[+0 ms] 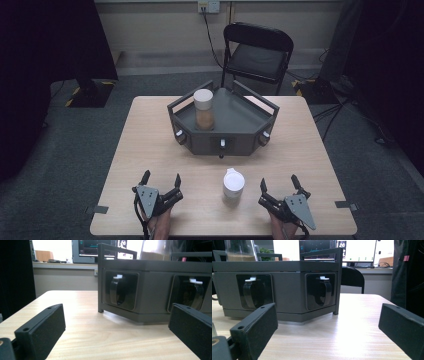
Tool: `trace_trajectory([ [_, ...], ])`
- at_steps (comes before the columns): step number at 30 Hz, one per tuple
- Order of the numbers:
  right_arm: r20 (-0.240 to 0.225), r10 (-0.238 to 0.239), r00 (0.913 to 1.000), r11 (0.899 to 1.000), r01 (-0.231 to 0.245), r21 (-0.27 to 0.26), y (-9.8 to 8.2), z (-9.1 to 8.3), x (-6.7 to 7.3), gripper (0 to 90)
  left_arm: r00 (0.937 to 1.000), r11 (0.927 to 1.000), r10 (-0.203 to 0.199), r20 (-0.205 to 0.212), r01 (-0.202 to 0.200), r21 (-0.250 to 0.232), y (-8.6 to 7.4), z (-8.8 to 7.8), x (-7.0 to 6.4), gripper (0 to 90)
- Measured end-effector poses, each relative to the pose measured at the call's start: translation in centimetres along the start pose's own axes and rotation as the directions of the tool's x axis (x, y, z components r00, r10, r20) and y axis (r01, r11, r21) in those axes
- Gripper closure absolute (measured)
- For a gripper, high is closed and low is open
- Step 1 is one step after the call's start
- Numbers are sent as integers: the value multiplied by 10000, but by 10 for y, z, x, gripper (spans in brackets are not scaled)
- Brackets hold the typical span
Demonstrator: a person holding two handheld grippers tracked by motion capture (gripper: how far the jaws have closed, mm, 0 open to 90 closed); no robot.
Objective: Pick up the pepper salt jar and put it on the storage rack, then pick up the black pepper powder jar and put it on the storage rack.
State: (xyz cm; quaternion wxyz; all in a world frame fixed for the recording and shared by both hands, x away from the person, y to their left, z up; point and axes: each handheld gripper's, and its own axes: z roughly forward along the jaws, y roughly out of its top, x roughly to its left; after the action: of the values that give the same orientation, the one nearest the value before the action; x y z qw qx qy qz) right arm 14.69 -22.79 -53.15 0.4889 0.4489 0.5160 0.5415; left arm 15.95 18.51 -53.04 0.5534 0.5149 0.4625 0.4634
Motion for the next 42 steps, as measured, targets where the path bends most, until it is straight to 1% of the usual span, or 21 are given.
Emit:
trace_trajectory([
  [1,10,-1,10000,10000,1,-1,0,0,0,7,10000,9999,61,-17,-61,-90,-2,0,-1,0],
  [5,16,-1,10000,10000,1,-1,0,0,0,7,9998,9998,197,41,-197,-76,-2,0,-1,0],
  [7,5,-1,10000,10000,1,-2,0,0,0,7,9993,9991,379,-52,-380,-179,-3,-1,-4,0],
  [9,-8,-2,10000,10000,2,-4,0,0,0,7,9995,9994,303,-94,-304,-165,-3,-1,-4,0],
  [10,-10,-2,10000,10000,2,-4,0,0,0,7,9994,9992,348,-82,-350,-168,-3,-1,-4,0],
  [24,-32,-2,10000,10000,2,-11,0,0,-1,6,9994,9993,333,-119,-335,-167,-3,-1,-5,0],
  [26,-126,8,9999,10000,-8,-14,0,0,-2,6,9994,9993,330,-121,-332,-166,-3,-1,-5,0],
  [32,-67,-41,10000,9999,40,-113,0,-2,-1,0,9994,9993,330,-122,-332,-165,-3,-1,-5,0],
  [35,-158,121,9998,9998,-124,-170,1,-3,-4,0,9994,9993,333,-121,-335,-163,-3,-1,-5,0],
  [40,-298,150,9994,9993,-160,-331,7,-6,-4,1,9994,9993,332,-121,-334,-163,-3,-1,-5,0],
  [42,-324,140,9994,9995,-149,-285,12,-7,-4,1,9994,9993,332,-120,-334,-163,-3,-1,-5,0],
])
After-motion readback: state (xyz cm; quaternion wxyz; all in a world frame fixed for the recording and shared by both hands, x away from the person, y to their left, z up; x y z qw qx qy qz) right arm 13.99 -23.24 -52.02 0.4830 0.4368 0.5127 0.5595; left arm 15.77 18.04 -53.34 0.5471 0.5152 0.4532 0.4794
